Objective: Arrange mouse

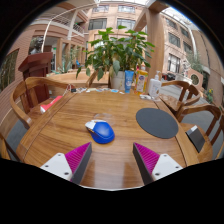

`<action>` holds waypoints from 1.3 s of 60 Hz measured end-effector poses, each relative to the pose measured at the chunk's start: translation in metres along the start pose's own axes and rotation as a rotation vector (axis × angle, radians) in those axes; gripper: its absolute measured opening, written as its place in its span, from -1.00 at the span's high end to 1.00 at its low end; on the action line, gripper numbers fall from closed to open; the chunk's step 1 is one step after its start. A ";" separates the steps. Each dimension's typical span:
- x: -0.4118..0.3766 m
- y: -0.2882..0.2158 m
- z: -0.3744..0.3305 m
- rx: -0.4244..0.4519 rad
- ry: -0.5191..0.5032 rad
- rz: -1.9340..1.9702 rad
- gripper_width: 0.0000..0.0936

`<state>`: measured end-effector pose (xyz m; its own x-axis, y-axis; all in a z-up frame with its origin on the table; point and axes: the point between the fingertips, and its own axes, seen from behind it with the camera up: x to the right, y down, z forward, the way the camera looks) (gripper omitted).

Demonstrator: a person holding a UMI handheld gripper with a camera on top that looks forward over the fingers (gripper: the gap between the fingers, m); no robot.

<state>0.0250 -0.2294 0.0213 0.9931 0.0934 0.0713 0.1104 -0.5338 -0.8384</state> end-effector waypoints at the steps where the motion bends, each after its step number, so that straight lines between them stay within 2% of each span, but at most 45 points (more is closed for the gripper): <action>1: -0.002 -0.002 0.005 -0.001 -0.002 -0.005 -0.83; 26: -0.026 -0.035 0.101 -0.043 -0.019 -0.063 -0.79; 31: -0.026 -0.039 0.114 -0.051 -0.031 -0.031 -0.60; 33: -0.029 -0.040 0.118 -0.055 -0.045 -0.012 -0.43; 35: -0.034 -0.040 0.120 -0.060 -0.064 0.013 -0.18; 49: -0.034 -0.044 0.122 -0.061 -0.030 -0.014 0.18; 53: -0.034 -0.045 0.122 -0.060 -0.028 -0.029 0.23; 61: -0.040 -0.094 0.100 0.054 -0.069 -0.042 0.22; 67: -0.030 -0.178 0.054 0.223 -0.130 0.006 0.22; 73: 0.019 -0.256 0.014 0.382 -0.106 0.011 0.22; 78: 0.079 -0.284 0.018 0.410 -0.044 0.026 0.23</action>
<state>0.0713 -0.0550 0.2552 0.9917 0.1250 0.0312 0.0510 -0.1582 -0.9861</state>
